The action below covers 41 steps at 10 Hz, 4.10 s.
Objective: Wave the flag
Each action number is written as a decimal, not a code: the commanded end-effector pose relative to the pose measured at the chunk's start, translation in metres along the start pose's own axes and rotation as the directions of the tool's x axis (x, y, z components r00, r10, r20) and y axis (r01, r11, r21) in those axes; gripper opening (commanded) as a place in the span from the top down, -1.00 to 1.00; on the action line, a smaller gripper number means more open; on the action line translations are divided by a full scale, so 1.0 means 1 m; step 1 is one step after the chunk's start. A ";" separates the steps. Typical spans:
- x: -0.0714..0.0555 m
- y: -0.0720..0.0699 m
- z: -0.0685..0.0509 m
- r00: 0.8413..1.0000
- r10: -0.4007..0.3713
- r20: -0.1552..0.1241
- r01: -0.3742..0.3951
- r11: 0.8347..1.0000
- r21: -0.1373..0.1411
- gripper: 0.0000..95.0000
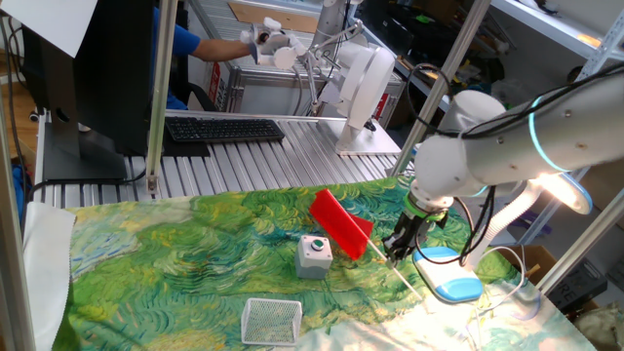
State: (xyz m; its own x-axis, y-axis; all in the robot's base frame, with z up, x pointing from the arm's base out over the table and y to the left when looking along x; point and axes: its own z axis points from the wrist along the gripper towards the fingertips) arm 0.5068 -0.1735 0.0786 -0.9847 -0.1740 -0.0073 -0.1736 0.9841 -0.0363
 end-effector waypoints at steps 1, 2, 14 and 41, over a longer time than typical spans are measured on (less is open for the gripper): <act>0.005 0.008 -0.013 1.000 0.016 -0.005 -0.016 1.000 0.004 1.00; 0.008 0.013 -0.021 1.000 0.028 -0.007 -0.028 1.000 0.006 1.00; 0.029 0.070 -0.126 0.980 0.186 -0.074 -0.187 0.982 -0.004 1.00; -0.009 0.149 -0.124 0.972 0.236 0.009 -0.234 0.965 -0.119 1.00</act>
State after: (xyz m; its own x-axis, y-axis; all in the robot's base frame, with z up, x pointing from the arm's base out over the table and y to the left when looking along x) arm 0.4849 -0.0225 0.1974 -0.9986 0.0386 -0.0355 0.0357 0.9962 0.0789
